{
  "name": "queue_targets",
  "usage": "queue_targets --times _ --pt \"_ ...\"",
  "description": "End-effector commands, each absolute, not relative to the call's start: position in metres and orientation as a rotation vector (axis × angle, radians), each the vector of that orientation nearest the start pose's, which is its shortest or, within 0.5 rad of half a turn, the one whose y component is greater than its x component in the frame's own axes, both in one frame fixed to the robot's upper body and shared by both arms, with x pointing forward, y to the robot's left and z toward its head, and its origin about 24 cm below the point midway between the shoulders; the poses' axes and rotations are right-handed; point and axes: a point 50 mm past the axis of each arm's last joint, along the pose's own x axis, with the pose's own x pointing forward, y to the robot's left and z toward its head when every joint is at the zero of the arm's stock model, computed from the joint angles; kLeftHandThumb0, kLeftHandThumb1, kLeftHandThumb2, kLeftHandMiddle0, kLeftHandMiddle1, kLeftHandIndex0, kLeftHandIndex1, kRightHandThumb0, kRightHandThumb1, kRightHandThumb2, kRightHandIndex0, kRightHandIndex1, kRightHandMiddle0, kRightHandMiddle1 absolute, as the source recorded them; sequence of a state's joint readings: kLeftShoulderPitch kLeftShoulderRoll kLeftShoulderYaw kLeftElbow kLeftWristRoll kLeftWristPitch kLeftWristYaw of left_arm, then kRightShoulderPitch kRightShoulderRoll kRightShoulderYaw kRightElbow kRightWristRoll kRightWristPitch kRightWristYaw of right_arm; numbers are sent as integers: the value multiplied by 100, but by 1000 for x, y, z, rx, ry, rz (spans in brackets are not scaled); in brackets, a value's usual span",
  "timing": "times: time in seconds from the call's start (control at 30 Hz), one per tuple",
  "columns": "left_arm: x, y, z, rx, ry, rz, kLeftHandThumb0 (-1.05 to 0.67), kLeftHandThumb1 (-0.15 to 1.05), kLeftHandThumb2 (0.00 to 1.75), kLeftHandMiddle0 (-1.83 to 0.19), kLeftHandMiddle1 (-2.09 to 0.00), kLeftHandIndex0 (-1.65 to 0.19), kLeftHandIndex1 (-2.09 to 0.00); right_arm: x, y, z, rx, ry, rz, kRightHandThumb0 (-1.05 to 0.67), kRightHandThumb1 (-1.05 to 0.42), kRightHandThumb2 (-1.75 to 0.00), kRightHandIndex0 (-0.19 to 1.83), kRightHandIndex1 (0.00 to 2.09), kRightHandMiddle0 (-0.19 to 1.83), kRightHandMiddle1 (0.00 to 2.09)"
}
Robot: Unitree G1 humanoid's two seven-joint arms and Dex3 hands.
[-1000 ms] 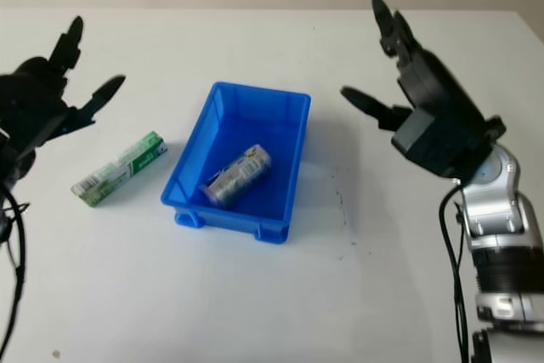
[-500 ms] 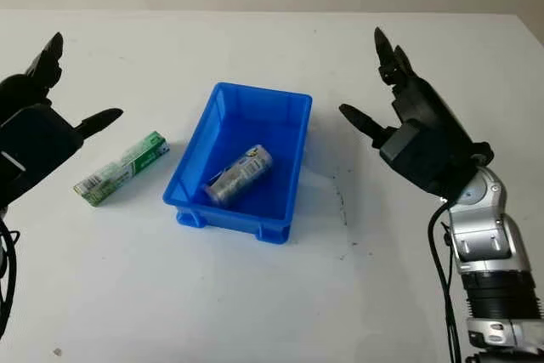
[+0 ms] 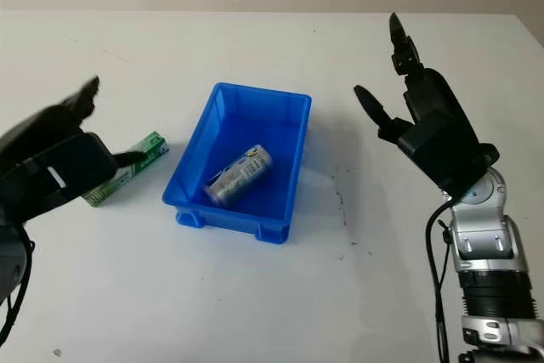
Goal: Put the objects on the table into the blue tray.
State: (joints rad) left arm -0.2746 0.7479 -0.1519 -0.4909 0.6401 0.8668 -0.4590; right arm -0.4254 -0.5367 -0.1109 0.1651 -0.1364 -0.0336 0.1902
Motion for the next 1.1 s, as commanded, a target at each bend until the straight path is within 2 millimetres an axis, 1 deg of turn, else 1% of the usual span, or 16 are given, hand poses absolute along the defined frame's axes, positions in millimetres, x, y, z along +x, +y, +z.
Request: queue_targets --times 0.0,0.2,0.33,0.43,0.5,0.53,0.63,0.67,0.7,0.73,0.8,0.83,0.87,0.93,0.97,1.07 --pt "264 229 172 1192 242 37 -89 104 9 10 -5 12 -6 322 -247 171 -632 -274 14 -90 -105 -64 -19 0 -19 0" --pt "264 230 154 1260 307 -28 -84 98 5 8 -6 12 -6 321 -246 173 -625 -279 15 -90 -105 -64 -19 0 -19 0" --pt "264 228 143 1391 366 -13 -88 99 6 -2 -9 6 -8 320 -247 174 -596 -286 24 -88 -105 -62 -19 0 -19 0" --pt "266 223 135 1515 409 36 -80 98 5 -13 -14 0 -11 319 -247 175 -599 -283 25 -88 -105 -62 -19 0 -19 0" --pt "268 219 129 1632 420 68 -76 97 6 3 -126 -9 -16 319 -248 175 -600 -282 28 -87 -105 -62 -19 0 -19 0" --pt "269 218 125 1692 413 95 -73 96 5 4 -155 -14 -20 319 -248 175 -601 -281 32 -88 -105 -62 -19 0 -19 0" --pt "273 214 117 1824 421 158 -65 97 6 -2 -182 -23 -29 318 -248 176 -604 -278 42 -88 -105 -61 -19 0 -19 0" --pt "274 213 116 1831 417 173 -62 98 6 -11 -196 -20 -43 318 -248 177 -607 -278 44 -88 -105 -61 -19 0 -19 0" --pt "275 213 115 1831 412 183 -58 99 5 -39 -202 -13 -73 317 -248 177 -609 -279 48 -89 -105 -61 -19 0 -19 0" --pt "277 213 113 1840 407 194 -54 101 6 -78 -207 -1 -104 317 -249 177 -608 -280 51 -89 -105 -60 -19 0 -19 0" --pt "278 214 112 1887 380 205 -51 104 9 -105 -209 7 -122 317 -249 178 -603 -284 57 -89 -105 -60 -19 0 -19 0" --pt "278 213 111 1905 368 208 -48 104 19 -113 -209 14 -148 317 -249 178 -600 -285 58 -89 -105 -60 -19 0 -19 0" --pt "279 213 111 1925 353 214 -47 105 22 -116 -209 16 -159 317 -249 178 -601 -282 59 -89 -105 -59 -19 0 -19 0" --pt "279 212 112 1955 327 231 -47 105 34 -114 -209 18 -197 317 -250 178 -606 -281 60 -89 -105 -59 -19 0 -19 0" --pt "279 211 113 1962 304 241 -46 105 39 -111 -209 17 -203 318 -250 178 -608 -281 61 -89 -105 -59 -19 0 -19 0" --pt "280 210 117 1962 243 256 -48 105 46 -110 -209 -3 -209 318 -251 177 -607 -278 64 -88 -105 -59 -19 0 -19 0"
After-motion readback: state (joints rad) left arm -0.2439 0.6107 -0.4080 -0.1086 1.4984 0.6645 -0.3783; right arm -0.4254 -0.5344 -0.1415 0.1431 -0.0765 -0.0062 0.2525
